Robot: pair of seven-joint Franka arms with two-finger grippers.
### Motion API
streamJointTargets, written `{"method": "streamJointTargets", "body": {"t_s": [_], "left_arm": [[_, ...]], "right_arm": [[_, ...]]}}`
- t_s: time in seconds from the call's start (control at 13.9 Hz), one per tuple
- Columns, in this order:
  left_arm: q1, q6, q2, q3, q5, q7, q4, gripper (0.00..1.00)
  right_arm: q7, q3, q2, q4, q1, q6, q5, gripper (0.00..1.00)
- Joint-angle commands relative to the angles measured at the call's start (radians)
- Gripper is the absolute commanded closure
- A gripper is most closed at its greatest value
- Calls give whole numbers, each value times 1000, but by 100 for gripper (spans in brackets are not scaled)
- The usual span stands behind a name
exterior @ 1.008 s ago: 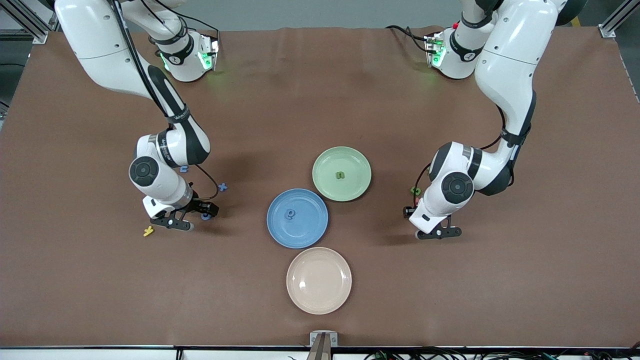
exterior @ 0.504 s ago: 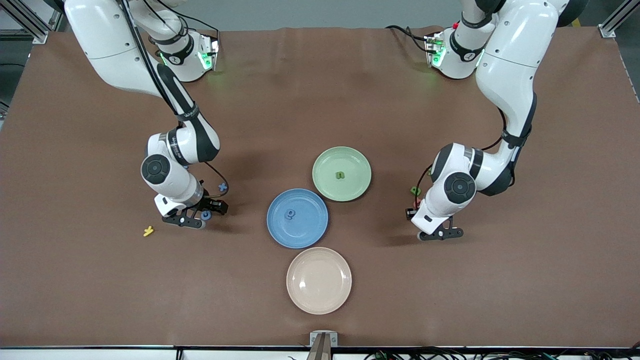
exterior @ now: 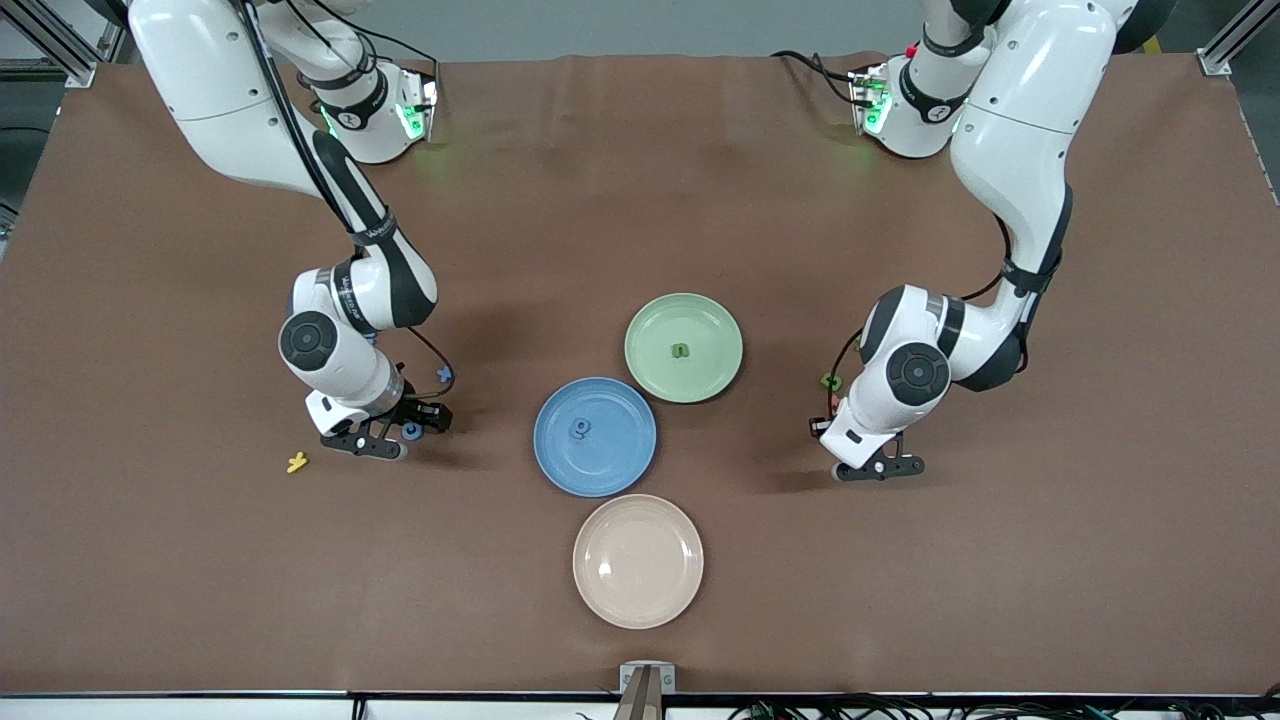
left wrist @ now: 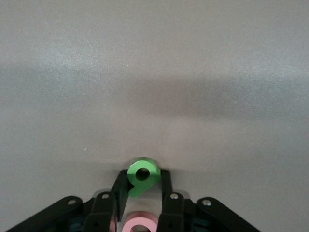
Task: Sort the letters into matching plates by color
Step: 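Grasp green q with the left gripper while the right gripper grasps blue c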
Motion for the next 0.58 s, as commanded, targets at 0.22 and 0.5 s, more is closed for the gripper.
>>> {"method": "streamJointTargets", "body": {"t_s": [0.22, 0.5], "left_arm": [[7, 10, -8, 0, 17, 8, -7, 77], [-9, 0, -32, -3, 9, -11, 21, 77]], "right_arm": [[-7, 4, 30, 37, -15, -7, -7, 47], [-5, 2, 30, 38, -22, -8, -7, 84]]}}
